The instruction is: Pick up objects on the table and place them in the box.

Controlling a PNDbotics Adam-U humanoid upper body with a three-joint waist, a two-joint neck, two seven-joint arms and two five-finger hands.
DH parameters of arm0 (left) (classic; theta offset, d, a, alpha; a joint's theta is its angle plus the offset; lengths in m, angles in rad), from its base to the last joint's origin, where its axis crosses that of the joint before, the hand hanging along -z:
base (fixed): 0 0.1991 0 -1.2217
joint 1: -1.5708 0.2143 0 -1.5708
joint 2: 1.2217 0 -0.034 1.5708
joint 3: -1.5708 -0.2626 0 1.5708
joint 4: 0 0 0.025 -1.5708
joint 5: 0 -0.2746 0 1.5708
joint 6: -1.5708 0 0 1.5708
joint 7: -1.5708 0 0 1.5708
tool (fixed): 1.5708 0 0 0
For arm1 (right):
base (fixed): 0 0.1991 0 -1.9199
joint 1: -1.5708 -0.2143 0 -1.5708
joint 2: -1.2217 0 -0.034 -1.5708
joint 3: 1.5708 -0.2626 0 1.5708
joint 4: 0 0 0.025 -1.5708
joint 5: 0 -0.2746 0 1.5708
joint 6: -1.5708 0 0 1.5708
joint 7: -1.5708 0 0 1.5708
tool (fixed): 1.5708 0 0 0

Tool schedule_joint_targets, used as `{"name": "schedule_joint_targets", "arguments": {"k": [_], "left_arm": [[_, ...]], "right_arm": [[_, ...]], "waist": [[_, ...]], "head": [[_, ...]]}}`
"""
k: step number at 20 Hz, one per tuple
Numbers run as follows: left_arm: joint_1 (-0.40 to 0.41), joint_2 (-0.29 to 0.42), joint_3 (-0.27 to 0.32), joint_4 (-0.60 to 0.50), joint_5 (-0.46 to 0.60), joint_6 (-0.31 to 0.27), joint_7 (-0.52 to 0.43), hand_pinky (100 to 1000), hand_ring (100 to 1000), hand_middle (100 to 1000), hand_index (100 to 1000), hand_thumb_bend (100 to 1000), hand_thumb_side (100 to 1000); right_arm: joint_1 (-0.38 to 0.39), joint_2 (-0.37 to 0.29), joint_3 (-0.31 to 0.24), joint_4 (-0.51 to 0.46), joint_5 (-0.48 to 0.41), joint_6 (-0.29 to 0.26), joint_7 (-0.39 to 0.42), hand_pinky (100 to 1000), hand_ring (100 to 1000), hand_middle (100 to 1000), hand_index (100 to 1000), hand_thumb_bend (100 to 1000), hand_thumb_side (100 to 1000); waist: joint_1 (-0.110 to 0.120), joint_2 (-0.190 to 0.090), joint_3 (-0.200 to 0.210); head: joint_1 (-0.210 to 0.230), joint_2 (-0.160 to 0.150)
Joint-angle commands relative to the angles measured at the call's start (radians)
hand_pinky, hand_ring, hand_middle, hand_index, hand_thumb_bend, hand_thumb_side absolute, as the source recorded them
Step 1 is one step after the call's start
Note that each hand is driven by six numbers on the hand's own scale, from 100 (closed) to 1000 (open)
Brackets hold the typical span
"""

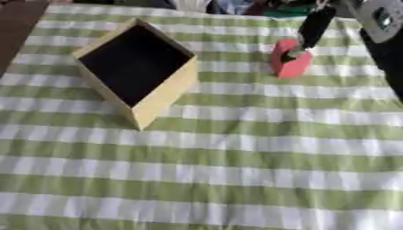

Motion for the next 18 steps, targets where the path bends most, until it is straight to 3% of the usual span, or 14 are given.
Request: {"name": "schedule_joint_targets", "arguments": {"k": [1, 18], "left_arm": [[-0.005, 0.015, 0.000, -0.017, -0.004, -0.002, -0.004, 1000, 495, 516, 768, 100, 136], [-0.007, 0.003, -0.001, -0.017, -0.002, -0.003, -0.011, 1000, 491, 515, 767, 100, 147]], "right_arm": [[-0.011, -0.041, -0.001, -0.001, 0.007, -0.026, 0.018, 1000, 1000, 970, 1000, 540, 218], [-0.006, -0.029, -0.049, 0.049, 0.146, 0.003, 0.018, 1000, 1000, 956, 1000, 527, 223]], "waist": [[0.003, -0.013, 0.001], [0.008, 0.013, 0.012]], "head": [[-0.010, -0.014], [-0.021, -0.035]]}}
